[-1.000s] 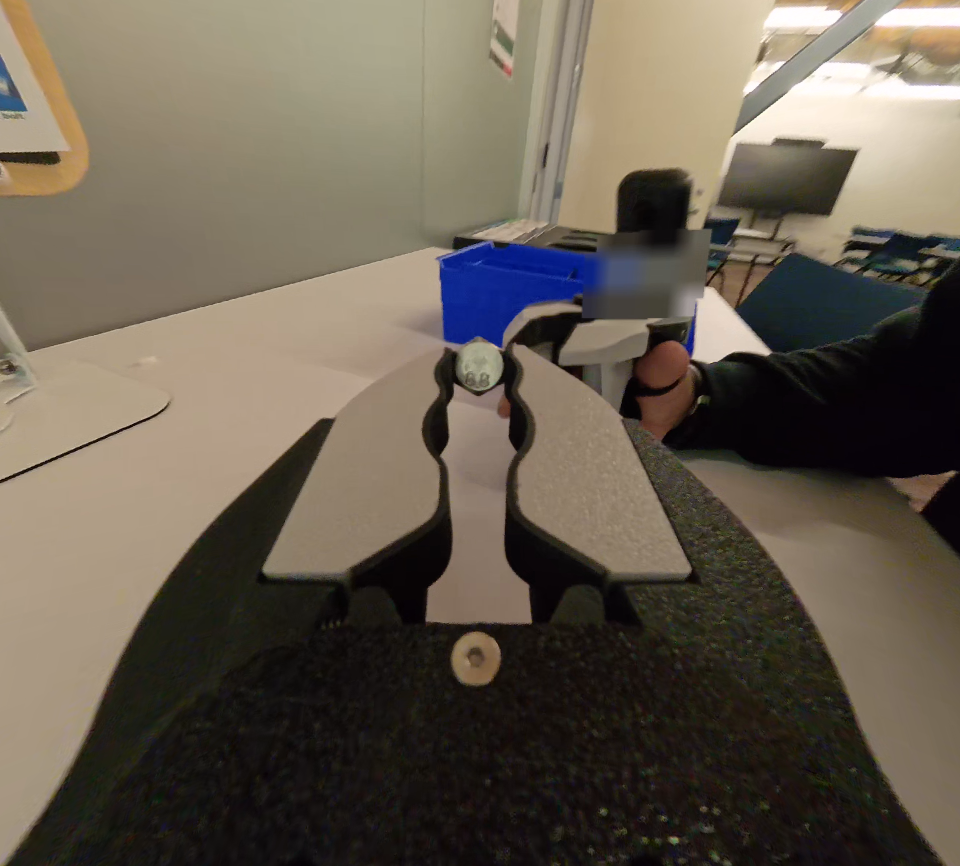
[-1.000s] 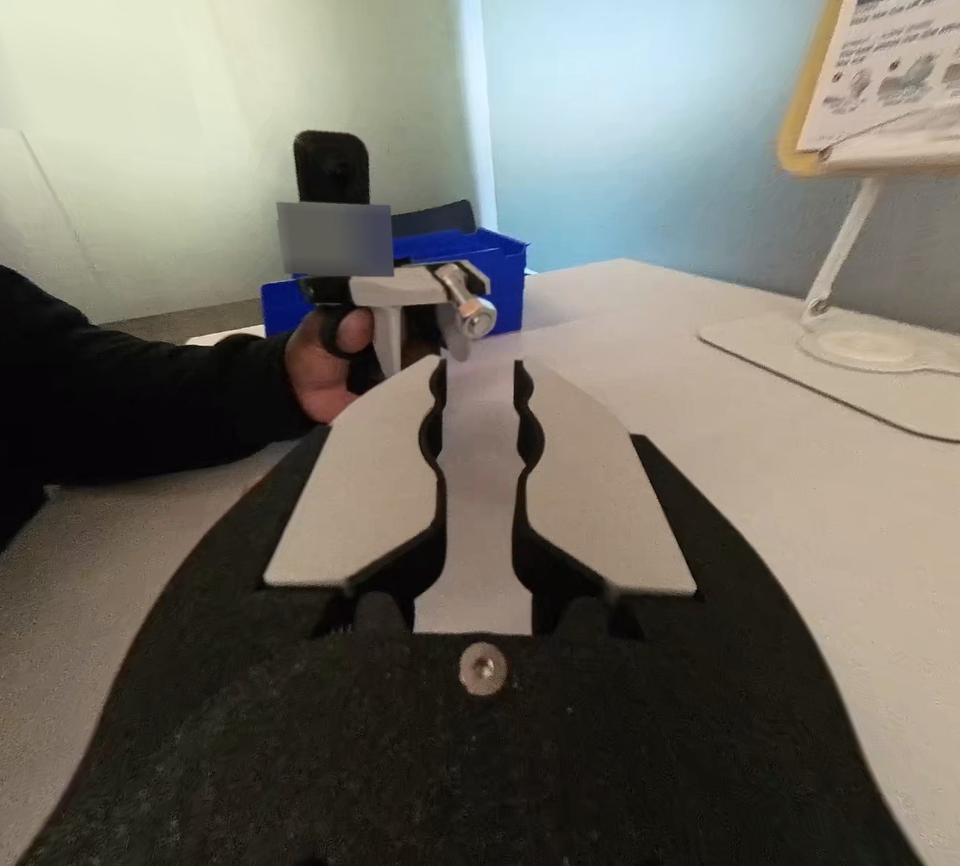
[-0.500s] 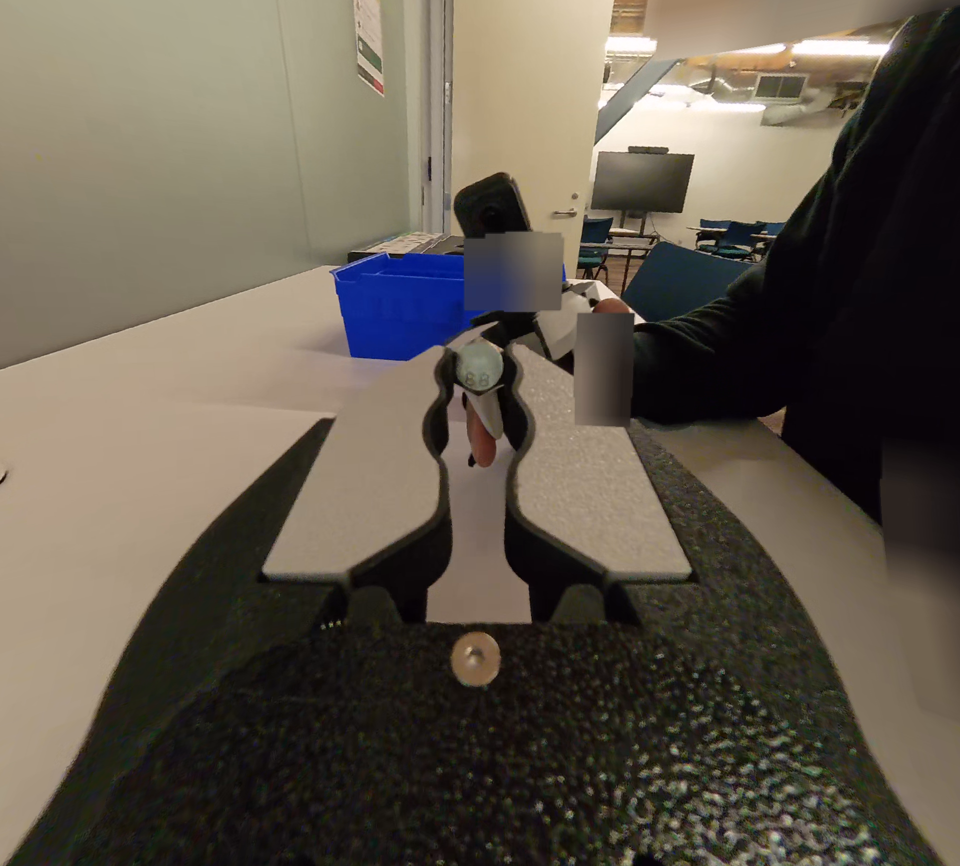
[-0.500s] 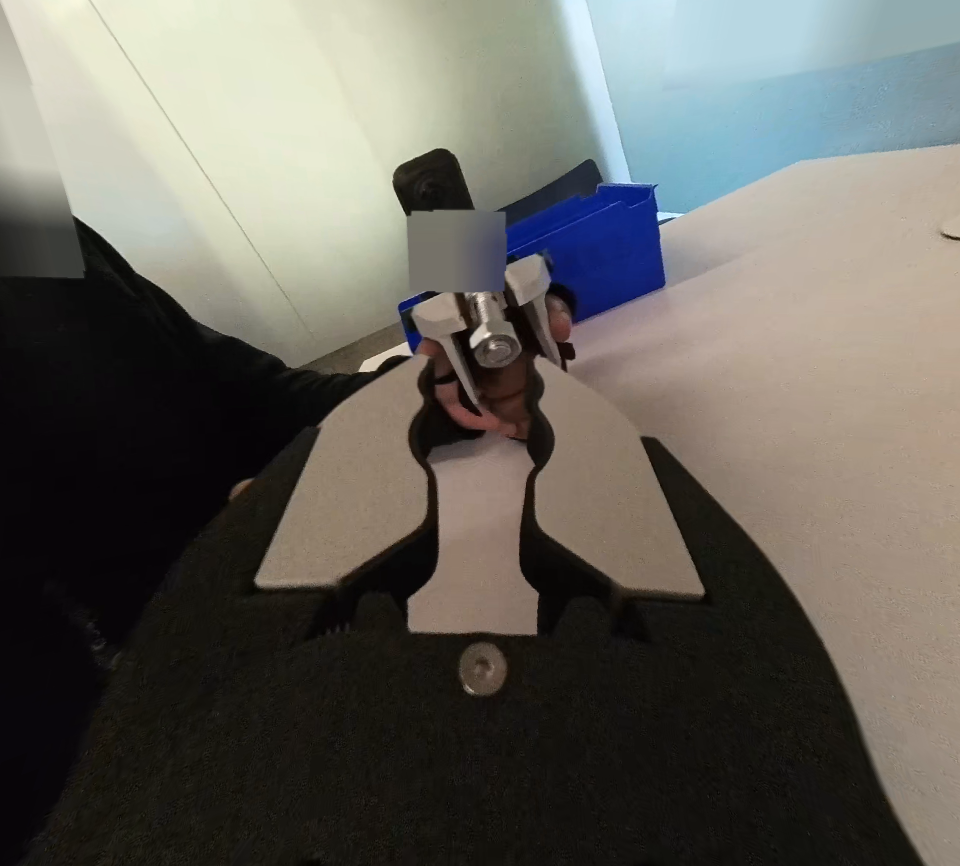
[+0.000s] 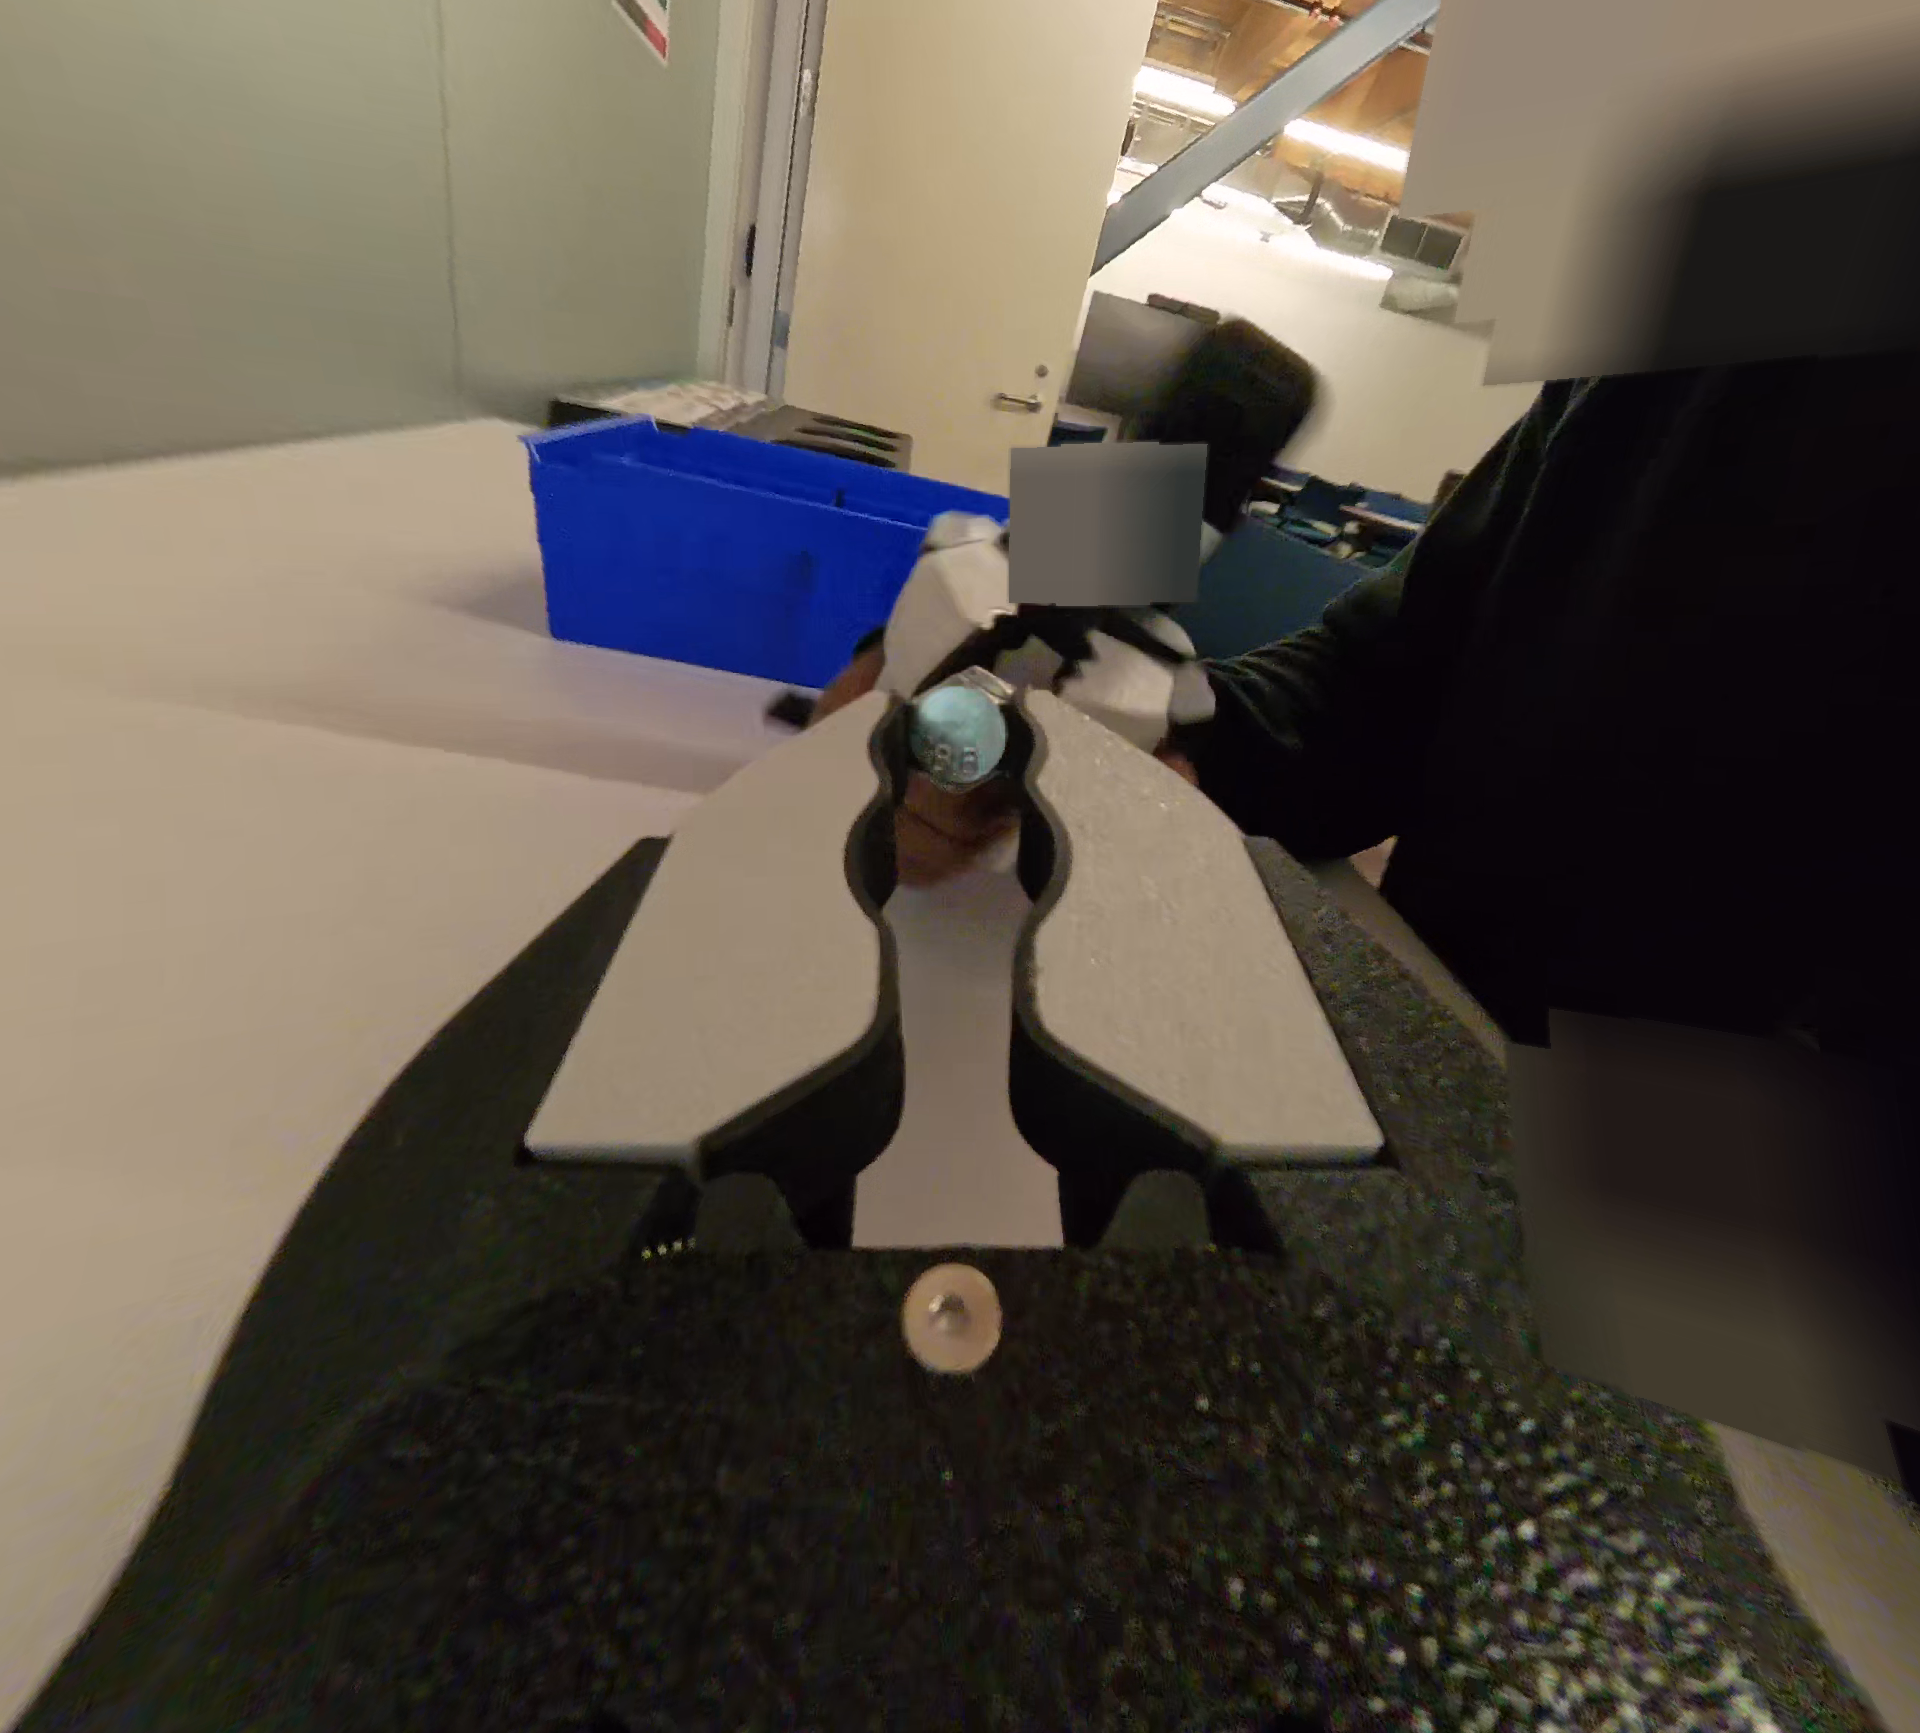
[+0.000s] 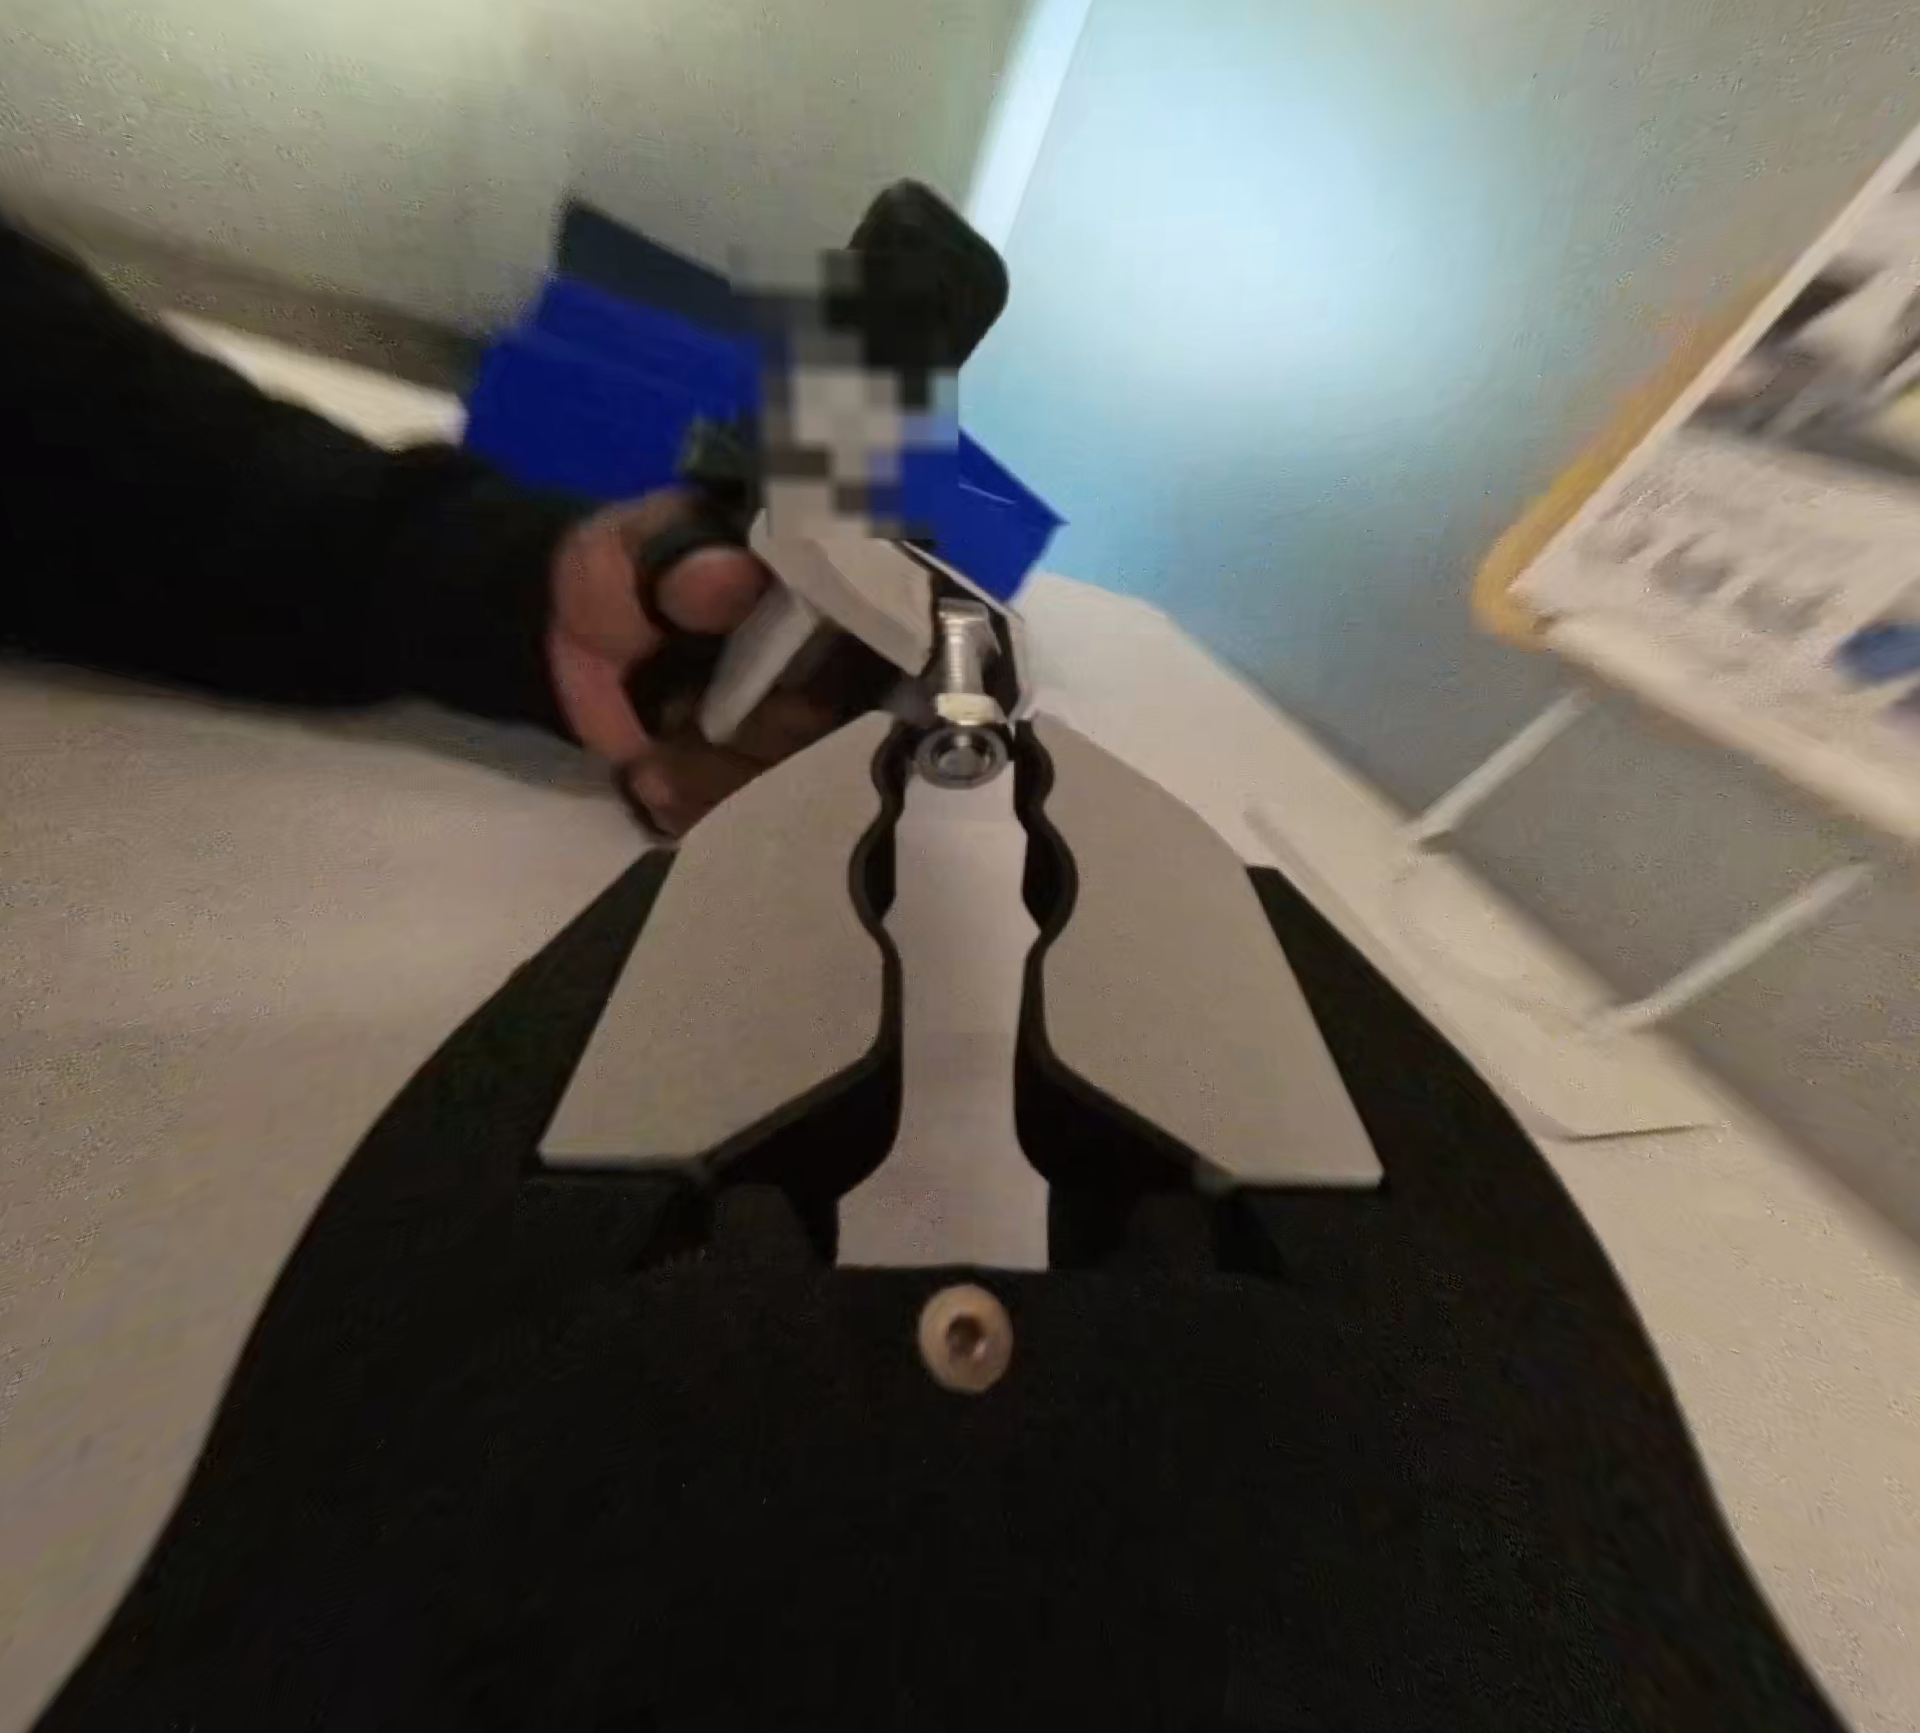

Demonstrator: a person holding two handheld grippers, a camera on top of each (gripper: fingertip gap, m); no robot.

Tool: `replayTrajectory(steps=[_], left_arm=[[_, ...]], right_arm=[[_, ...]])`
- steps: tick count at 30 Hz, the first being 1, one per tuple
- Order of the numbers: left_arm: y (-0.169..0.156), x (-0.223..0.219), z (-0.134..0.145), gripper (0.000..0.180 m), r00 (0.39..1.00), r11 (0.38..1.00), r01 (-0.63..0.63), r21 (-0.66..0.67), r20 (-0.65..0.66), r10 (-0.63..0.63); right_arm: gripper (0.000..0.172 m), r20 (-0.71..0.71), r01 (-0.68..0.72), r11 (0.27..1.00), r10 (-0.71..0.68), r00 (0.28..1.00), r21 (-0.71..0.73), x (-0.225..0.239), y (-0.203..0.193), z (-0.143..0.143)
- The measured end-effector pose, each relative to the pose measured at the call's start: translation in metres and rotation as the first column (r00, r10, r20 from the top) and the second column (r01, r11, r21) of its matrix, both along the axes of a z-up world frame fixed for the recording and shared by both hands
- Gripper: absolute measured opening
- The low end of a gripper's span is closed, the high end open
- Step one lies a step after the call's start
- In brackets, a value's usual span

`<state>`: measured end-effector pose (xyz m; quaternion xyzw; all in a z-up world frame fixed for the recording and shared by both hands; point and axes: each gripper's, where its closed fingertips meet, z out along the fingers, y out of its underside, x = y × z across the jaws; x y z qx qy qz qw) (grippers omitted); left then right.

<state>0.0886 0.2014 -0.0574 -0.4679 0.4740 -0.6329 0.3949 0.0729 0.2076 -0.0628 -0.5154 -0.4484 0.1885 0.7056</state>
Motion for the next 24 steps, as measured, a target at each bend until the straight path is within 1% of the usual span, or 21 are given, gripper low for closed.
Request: replayTrajectory(steps=[1,2,3,4,6,7,8,10,13,15,17,18,19,20,21,22,23,24], left_arm=[[0.000,0.001,-0.001,0.018,1.000,0.999,0.006,-0.033,-0.010,-0.006],[0.000,0.001,-0.001,0.017,1.000,0.999,0.007,-0.050,-0.012,-0.008],[0.001,0.001,0.000,0.017,1.000,0.998,0.006,-0.059,-0.004,-0.007],[0.002,0.000,0.002,0.017,1.000,0.998,0.000,-0.069,0.009,0.001],[0.008,-0.003,0.006,0.017,0.999,0.995,-0.015,-0.095,0.041,0.019],[0.010,-0.004,0.007,0.017,0.998,0.994,-0.020,-0.107,0.056,0.026],[0.012,-0.006,0.009,0.017,0.997,0.993,-0.025,-0.113,0.071,0.033],[0.013,-0.008,0.011,0.017,0.995,0.993,-0.031,-0.112,0.092,0.041],[0.012,-0.008,0.012,0.018,0.994,0.995,-0.034,-0.089,0.103,0.043],[0.010,-0.006,0.011,0.017,0.994,0.997,-0.035,-0.065,0.098,0.041],[0.007,-0.004,0.009,0.017,0.996,0.999,-0.032,-0.039,0.085,0.036],[0.004,-0.003,0.008,0.017,0.997,0.999,-0.028,-0.026,0.076,0.030],[0.003,-0.002,0.007,0.017,0.997,1.000,-0.023,-0.015,0.068,0.024],[0.001,-0.001,0.006,0.017,0.998,1.000,-0.017,-0.006,0.062,0.017],[0.001,-0.001,0.006,0.018,0.998,1.000,-0.021,-0.003,0.057,0.022],[0.001,-0.001,0.005,0.018,0.999,1.000,-0.020,-0.013,0.048,0.020],[0.002,0.000,0.003,0.017,0.999,0.999,-0.013,-0.037,0.034,0.014],[0.003,0.001,0.001,0.017,1.000,0.998,-0.006,-0.065,0.014,0.007]], right_arm=[[0.019,0.106,0.064,0.987,-0.081,0.991,0.150,0.001,0.000,-0.002],[0.019,0.157,0.093,0.969,-0.131,0.979,0.230,0.001,-0.001,-0.002],[0.020,0.142,0.100,0.970,-0.133,0.981,0.220,0.001,-0.002,0.001],[0.022,0.077,0.087,0.985,-0.099,0.992,0.148,0.001,-0.003,0.006],[0.029,-0.109,0.010,0.998,-0.016,0.994,-0.057,0.004,-0.002,0.017],[0.030,-0.204,-0.057,0.985,0.023,0.979,-0.162,0.005,-0.002,0.021],[0.030,-0.291,-0.133,0.957,0.054,0.955,-0.258,0.006,-0.001,0.022],[0.033,-0.421,-0.258,0.883,0.077,0.904,-0.392,0.008,0.003,0.021],[0.034,-0.506,-0.393,0.770,0.107,0.856,-0.503,0.004,0.002,0.014],[0.034,-0.520,-0.426,0.730,0.113,0.847,-0.535,0.000,0.000,0.010],[0.034,-0.522,-0.438,0.713,0.118,0.845,-0.548,-0.003,-0.002,0.008],[0.032,-0.520,-0.437,0.711,0.117,0.846,-0.551,-0.004,-0.002,0.008],[0.027,-0.515,-0.430,0.714,0.113,0.850,-0.553,-0.004,-0.002,0.007],[0.019,-0.503,-0.411,0.728,0.105,0.858,-0.548,-0.003,-0.001,0.006],[0.019,-0.478,-0.382,0.754,0.104,0.872,-0.533,-0.002,0.000,0.005],[0.019,-0.432,-0.337,0.794,0.104,0.896,-0.506,-0.002,0.001,0.004],[0.019,-0.362,-0.270,0.848,0.100,0.927,-0.456,-0.001,0.001,0.002],[0.019,-0.265,-0.181,0.911,0.083,0.961,-0.370,0.000,0.002,0.000]])
